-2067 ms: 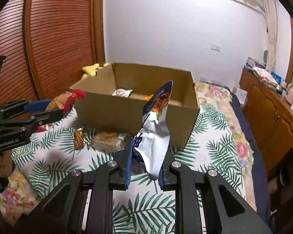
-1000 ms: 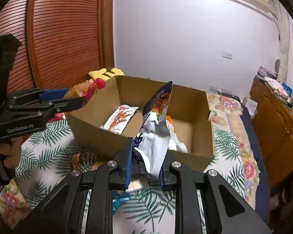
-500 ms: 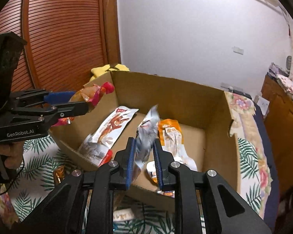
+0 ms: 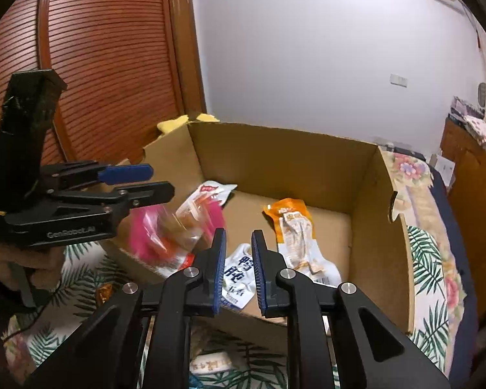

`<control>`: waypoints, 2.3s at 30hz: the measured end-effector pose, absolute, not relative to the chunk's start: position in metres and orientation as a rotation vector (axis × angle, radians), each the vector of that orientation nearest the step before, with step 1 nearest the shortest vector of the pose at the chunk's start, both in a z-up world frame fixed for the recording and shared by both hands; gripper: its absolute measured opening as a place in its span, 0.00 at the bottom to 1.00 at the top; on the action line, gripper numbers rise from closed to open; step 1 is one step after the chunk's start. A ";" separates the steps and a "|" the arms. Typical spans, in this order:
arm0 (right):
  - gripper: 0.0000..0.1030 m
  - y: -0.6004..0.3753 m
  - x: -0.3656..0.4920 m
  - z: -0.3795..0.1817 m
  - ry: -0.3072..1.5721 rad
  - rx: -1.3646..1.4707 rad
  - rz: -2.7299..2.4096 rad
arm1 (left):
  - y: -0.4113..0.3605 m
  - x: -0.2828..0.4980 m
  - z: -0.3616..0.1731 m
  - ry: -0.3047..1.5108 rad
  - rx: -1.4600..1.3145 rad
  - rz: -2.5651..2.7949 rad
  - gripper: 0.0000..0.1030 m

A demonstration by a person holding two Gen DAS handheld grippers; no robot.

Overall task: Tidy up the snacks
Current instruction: 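Carry both snacks over the box and open both tools to drop them, then move both tools back out of the box toward the remaining snacks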

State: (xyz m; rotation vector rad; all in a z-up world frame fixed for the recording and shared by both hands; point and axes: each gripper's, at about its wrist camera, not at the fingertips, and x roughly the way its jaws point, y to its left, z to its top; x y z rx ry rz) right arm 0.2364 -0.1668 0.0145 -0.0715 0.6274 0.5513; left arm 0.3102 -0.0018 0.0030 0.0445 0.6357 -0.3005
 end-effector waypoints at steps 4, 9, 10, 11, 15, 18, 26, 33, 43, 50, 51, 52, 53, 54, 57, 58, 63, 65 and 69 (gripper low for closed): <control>0.17 -0.167 0.227 0.020 0.612 -0.058 0.564 | 0.000 0.300 0.009 0.605 0.056 -0.295 0.52; 0.19 -0.171 0.206 0.027 0.595 -0.028 0.579 | 0.006 0.279 0.015 0.579 0.055 -0.307 0.56; 0.19 -0.172 0.202 0.028 0.592 -0.025 0.579 | 0.008 0.271 0.016 0.571 0.058 -0.305 0.56; 0.19 -0.172 0.197 0.028 0.589 -0.022 0.579 | 0.010 0.266 0.017 0.565 0.059 -0.305 0.57; 0.24 -0.170 0.175 0.030 0.572 -0.013 0.573 | 0.017 0.243 0.020 0.550 0.056 -0.302 0.58; 0.31 -0.166 0.163 0.030 0.573 -0.014 0.572 | 0.022 0.224 0.022 0.540 0.057 -0.305 0.58; 0.45 -0.151 0.145 0.014 0.618 -0.005 0.571 | 0.033 0.191 0.010 0.551 0.069 -0.304 0.61; 0.57 -0.132 0.144 -0.012 0.691 -0.016 0.557 | 0.041 0.176 -0.014 0.586 0.087 -0.303 0.66; 0.86 -0.110 0.166 -0.036 0.773 -0.022 0.511 | 0.052 0.173 -0.031 0.627 0.109 -0.303 0.68; 0.87 -0.097 0.180 -0.054 0.815 -0.078 0.461 | 0.059 0.178 -0.035 0.661 0.114 -0.265 0.69; 0.87 -0.096 0.181 -0.055 0.822 -0.079 0.456 | 0.059 0.180 -0.036 0.670 0.113 -0.261 0.69; 0.87 -0.095 0.183 -0.057 0.830 -0.080 0.452 | 0.060 0.182 -0.039 0.679 0.111 -0.257 0.69; 0.87 -0.095 0.185 -0.058 0.834 -0.079 0.451 | 0.060 0.184 -0.041 0.689 0.109 -0.251 0.69; 0.87 -0.093 0.187 -0.060 0.841 -0.080 0.448 | 0.061 0.186 -0.044 0.696 0.106 -0.247 0.69; 0.88 -0.092 0.188 -0.064 0.846 -0.093 0.433 | 0.063 0.193 -0.050 0.728 0.079 -0.248 0.69; 0.88 -0.092 0.189 -0.064 0.849 -0.095 0.430 | 0.064 0.195 -0.052 0.739 0.065 -0.249 0.69; 0.91 -0.093 0.195 -0.069 0.870 -0.080 0.416 | 0.062 0.200 -0.059 0.767 0.047 -0.242 0.69; 0.92 -0.094 0.197 -0.070 0.876 -0.074 0.414 | 0.061 0.203 -0.062 0.781 0.041 -0.242 0.69; 0.93 -0.089 0.198 -0.069 0.887 -0.080 0.418 | 0.058 0.208 -0.070 0.809 0.023 -0.237 0.69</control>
